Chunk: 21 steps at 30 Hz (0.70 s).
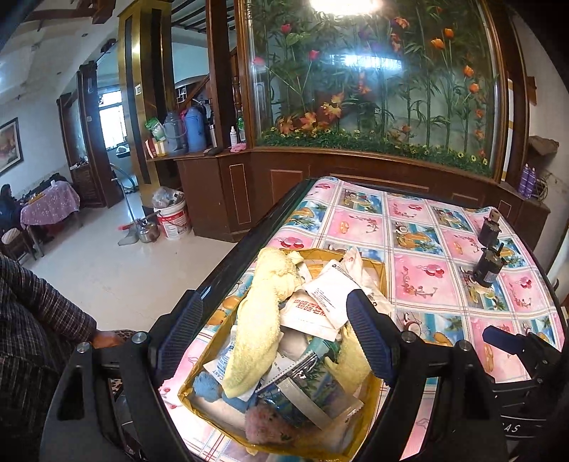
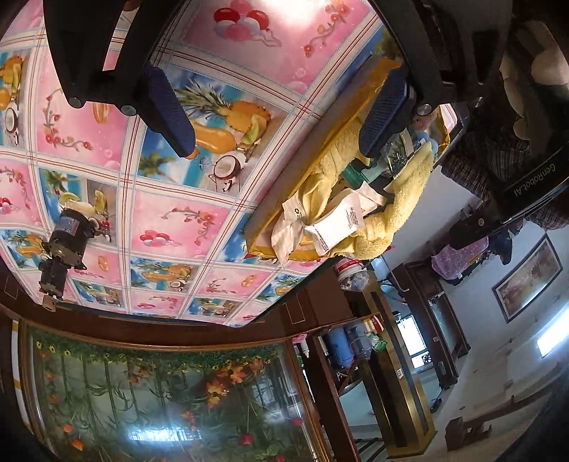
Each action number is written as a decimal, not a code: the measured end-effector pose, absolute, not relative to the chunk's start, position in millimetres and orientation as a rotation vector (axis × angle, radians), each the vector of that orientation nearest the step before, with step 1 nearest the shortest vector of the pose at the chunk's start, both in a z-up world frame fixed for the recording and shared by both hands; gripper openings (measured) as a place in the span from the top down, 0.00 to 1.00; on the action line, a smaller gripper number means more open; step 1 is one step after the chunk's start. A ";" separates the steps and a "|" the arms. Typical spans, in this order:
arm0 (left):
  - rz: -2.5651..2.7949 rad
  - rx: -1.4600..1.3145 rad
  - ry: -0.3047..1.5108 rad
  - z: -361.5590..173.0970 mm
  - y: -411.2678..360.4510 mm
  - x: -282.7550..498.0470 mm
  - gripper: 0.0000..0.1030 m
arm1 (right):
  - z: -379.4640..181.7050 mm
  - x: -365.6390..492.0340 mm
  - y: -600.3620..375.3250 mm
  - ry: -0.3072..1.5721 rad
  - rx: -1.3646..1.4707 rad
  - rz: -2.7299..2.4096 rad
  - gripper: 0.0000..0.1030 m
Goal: Organize soft objects
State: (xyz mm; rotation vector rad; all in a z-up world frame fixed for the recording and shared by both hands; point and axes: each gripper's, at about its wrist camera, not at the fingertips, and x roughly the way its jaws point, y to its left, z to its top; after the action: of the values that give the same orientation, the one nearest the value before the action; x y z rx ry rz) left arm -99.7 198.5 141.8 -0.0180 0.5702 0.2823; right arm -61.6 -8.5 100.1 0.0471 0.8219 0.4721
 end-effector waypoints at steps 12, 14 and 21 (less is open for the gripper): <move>0.272 0.019 0.587 139.9 175.5 -101.2 0.18 | 102.0 -78.9 -26.1 0.804 0.076 0.459 0.07; 0.279 0.017 0.577 140.2 174.4 -102.9 0.18 | 100.5 -80.5 -28.5 0.809 0.084 0.457 0.07; 0.397 -0.005 0.292 153.3 161.5 -153.1 0.00 | 101.0 -90.3 -30.0 0.790 0.075 0.459 0.06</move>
State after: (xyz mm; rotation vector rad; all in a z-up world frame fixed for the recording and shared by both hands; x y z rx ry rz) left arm -153.1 161.5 153.3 -0.0046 0.2920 0.3966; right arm -90.3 -30.0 101.0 0.0747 0.7904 0.4588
